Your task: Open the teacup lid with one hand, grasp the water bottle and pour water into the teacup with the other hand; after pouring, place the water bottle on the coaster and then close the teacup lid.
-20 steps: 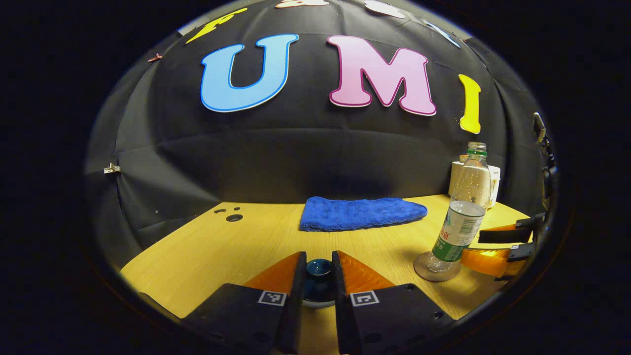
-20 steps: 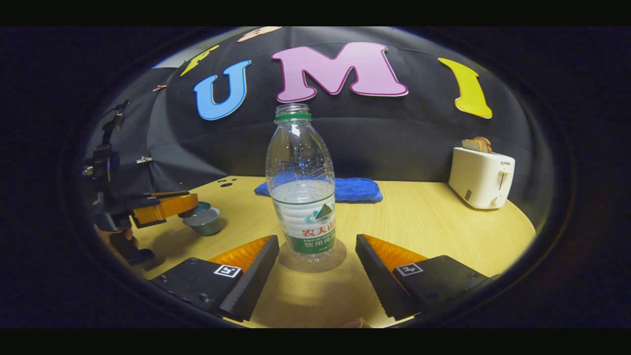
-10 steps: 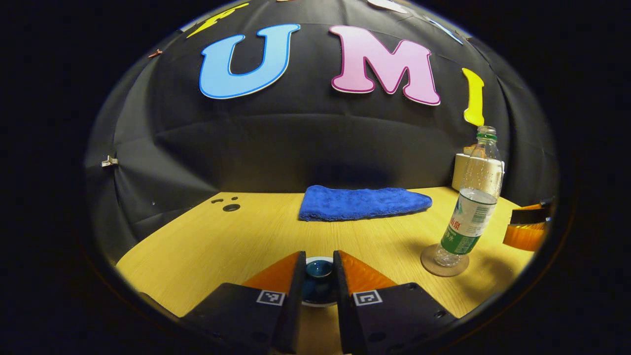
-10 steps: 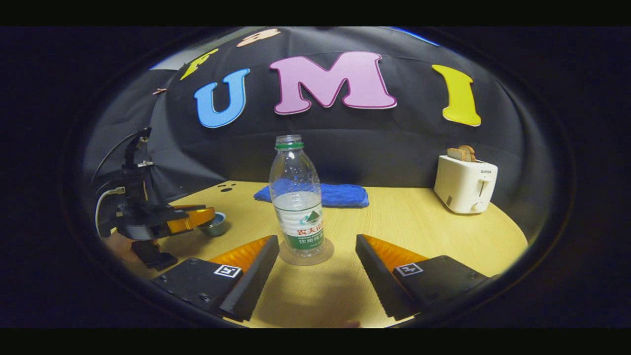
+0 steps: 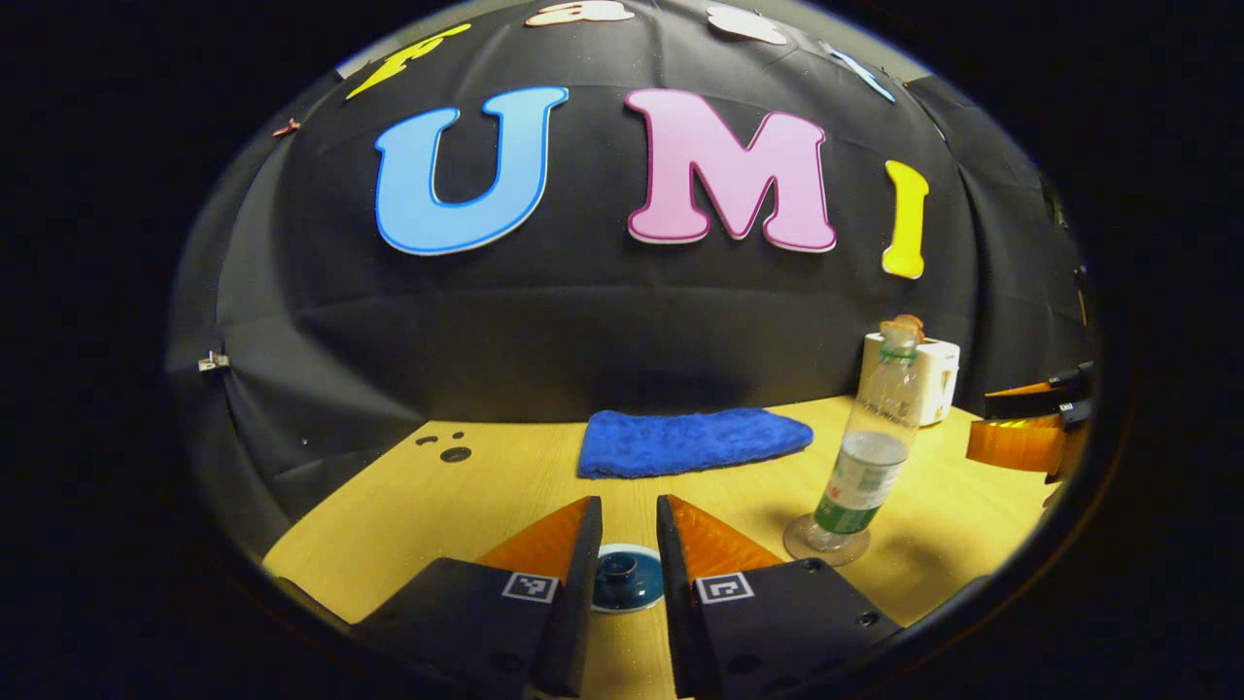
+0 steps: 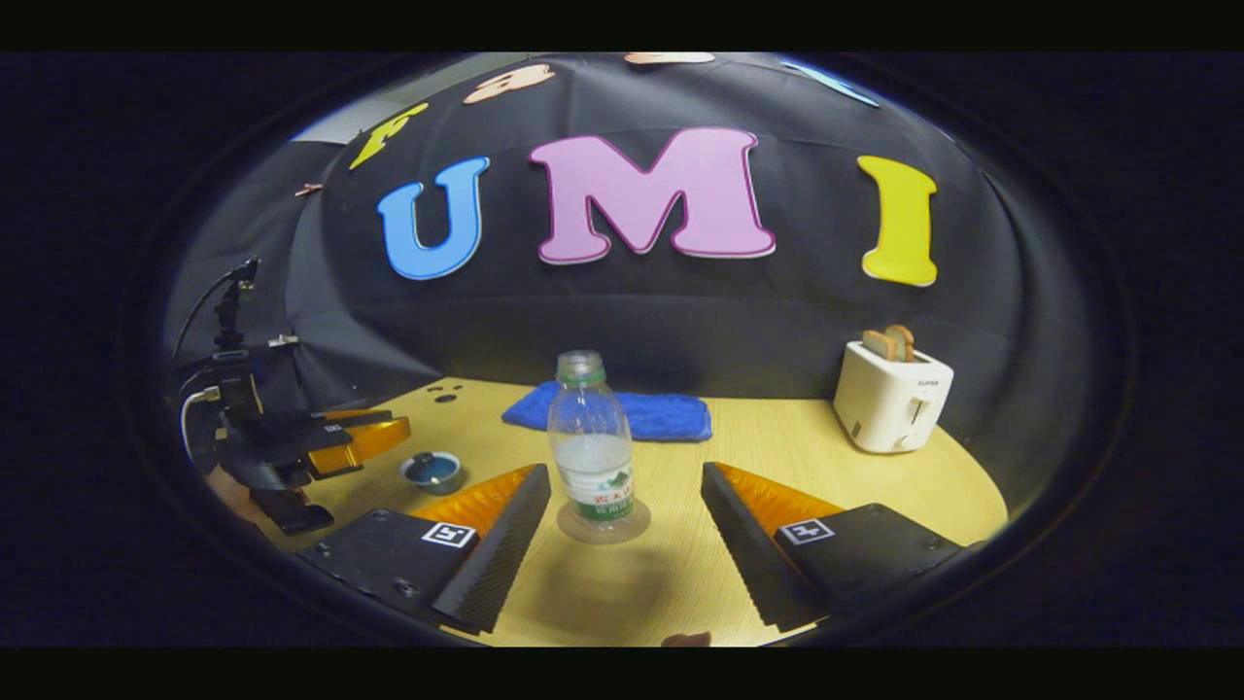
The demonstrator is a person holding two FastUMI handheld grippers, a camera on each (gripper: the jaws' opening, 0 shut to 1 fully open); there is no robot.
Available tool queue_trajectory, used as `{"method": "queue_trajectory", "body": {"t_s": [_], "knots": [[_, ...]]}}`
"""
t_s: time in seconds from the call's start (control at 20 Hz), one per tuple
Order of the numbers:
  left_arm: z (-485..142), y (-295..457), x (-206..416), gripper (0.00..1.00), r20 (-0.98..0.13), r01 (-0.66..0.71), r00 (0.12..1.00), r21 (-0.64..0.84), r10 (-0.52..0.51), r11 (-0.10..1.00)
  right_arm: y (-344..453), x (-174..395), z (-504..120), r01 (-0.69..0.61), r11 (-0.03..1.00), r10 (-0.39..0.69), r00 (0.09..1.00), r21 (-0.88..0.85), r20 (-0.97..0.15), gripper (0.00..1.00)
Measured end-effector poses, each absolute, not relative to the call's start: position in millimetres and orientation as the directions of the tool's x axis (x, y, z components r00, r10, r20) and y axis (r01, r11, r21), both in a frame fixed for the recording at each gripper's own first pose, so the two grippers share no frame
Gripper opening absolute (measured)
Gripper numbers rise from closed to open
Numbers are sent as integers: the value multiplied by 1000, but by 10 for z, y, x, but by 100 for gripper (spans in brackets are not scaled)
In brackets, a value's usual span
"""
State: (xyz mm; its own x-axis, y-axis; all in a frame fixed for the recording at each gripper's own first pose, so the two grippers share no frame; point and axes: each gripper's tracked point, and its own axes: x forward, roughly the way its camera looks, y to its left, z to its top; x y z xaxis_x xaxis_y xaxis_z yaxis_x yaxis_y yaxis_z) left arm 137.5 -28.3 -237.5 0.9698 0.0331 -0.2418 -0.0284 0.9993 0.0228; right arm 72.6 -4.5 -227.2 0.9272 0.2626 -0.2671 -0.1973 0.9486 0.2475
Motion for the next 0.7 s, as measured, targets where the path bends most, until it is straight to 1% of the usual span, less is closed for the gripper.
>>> {"method": "queue_trajectory", "body": {"t_s": [0.15, 0.4, 0.55, 0.7], "knots": [[-1923, -317, 1209, 37, -234, -17, 972, 11, 19, 1000, -87, 655, -1841, -192, 954, 248, 938, 231, -244, 97], [-1205, -367, 947, 37, -215, -16, 977, -52, 4, 999, -92, 464, -1225, -194, 957, 239, 948, 214, -211, 97], [-880, -368, 782, 37, -195, -12, 981, -34, 5, 999, -96, 323, -916, -209, 951, 253, 949, 228, -188, 97], [-652, -420, 613, 37, -183, 7, 983, -35, -13, 999, -174, 190, -674, -198, 955, 236, 958, 219, -165, 96]]}}
